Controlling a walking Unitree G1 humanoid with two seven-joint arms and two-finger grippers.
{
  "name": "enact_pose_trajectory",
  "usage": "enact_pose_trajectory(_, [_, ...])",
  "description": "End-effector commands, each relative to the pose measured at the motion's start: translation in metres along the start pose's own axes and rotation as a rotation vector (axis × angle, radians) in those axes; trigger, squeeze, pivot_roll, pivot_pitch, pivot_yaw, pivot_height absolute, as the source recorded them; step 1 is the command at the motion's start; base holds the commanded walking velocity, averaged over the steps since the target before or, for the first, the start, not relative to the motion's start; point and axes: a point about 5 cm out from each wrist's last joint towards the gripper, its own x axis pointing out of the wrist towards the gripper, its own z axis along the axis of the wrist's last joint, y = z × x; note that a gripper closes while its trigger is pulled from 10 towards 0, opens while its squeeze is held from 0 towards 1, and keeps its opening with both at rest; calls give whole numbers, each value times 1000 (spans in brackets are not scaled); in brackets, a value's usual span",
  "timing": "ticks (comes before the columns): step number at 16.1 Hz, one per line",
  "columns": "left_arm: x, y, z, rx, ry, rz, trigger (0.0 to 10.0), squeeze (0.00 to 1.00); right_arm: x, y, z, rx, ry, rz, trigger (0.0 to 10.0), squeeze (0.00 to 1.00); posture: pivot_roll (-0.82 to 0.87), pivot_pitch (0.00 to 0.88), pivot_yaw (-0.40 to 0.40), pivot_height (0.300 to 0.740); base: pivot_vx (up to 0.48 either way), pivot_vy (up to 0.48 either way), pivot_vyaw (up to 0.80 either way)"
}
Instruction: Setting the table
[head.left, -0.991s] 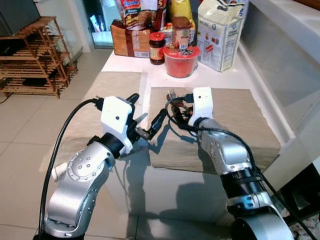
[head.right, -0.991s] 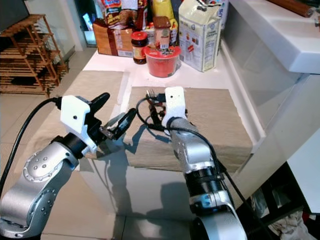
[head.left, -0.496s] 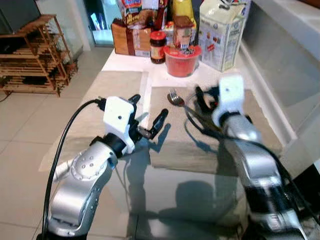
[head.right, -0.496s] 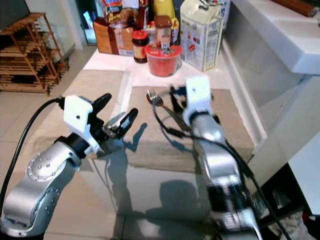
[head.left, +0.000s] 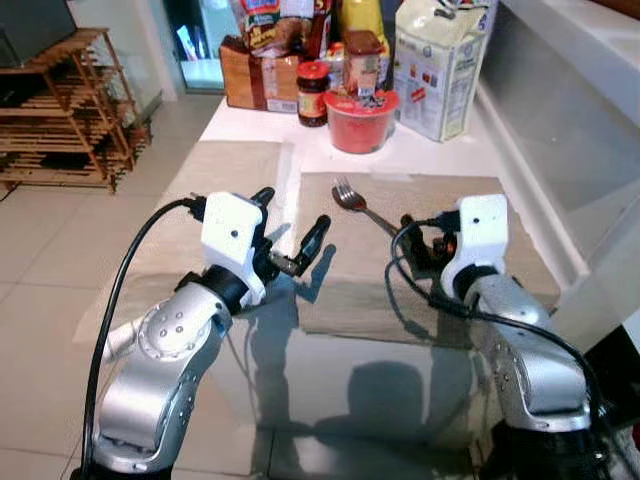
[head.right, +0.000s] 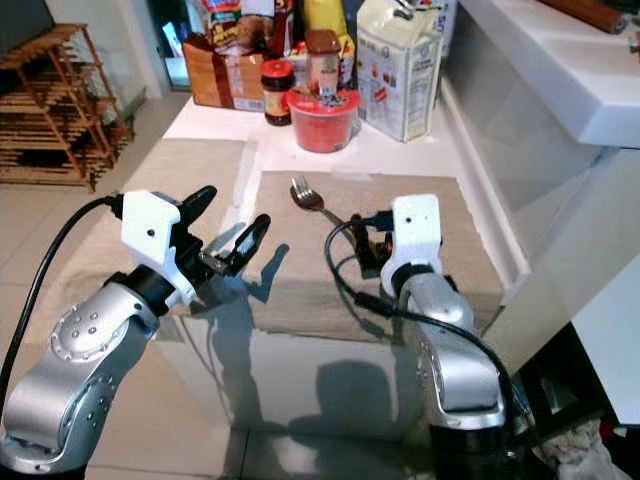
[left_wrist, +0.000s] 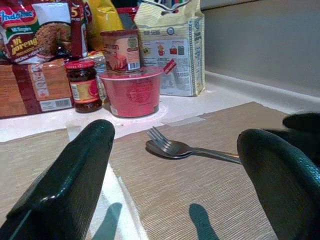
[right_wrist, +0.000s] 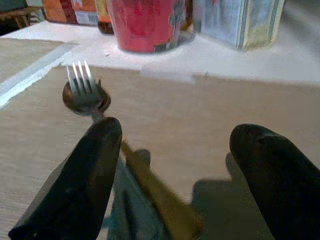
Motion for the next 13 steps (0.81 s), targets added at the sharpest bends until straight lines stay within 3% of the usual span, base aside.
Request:
enact_pose_trajectory(1, [1,3,4,11,-11,7,10000,0,3,-2,-13,76,79,-10,10000,0,-95,0,40,740,0,0,0])
enact_pose_trajectory(4, [2,4,6,19,-14,10,10000,0,11,10,-27,205,167,24,10000,0,-82,0,39,740,0,0,0])
enact_pose_trajectory(7, [2,7,7,27,-15,16,10000,0,18,34,-30,311,220,123,10000,0,-71,0,40,740,0,0,0])
enact_pose_trajectory(9, [2,7,8,31,-15,17,10000,0,22,54,-20,321,219,224,10000,0,-66,0,38,740,0,0,0])
enact_pose_trajectory(13, [1,7,9,31,-18,29,10000,0,24,63,-10,253,204,275,10000,0,-59,0,26,740,0,0,0])
